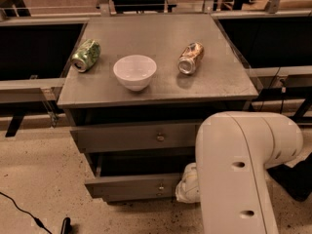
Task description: Close middle drawer
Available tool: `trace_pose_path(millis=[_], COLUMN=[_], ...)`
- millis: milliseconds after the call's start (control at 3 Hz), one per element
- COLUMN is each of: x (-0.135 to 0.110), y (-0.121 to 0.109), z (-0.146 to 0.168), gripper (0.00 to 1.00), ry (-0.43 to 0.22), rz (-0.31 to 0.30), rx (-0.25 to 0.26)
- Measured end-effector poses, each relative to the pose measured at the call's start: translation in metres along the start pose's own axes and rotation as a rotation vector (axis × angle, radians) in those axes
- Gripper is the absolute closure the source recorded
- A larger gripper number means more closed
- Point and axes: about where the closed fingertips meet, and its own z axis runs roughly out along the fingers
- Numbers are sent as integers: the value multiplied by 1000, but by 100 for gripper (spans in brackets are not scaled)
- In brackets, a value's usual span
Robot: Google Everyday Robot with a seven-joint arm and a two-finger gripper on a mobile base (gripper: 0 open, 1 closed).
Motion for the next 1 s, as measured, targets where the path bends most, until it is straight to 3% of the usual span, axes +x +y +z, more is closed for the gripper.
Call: trace_pose_path(millis=[333, 1000], x=[-4, -22], y=[-6, -9], z=[0, -9], gripper=[100, 100], ry=[-7, 3], rz=[-1, 4], rx=[84, 40])
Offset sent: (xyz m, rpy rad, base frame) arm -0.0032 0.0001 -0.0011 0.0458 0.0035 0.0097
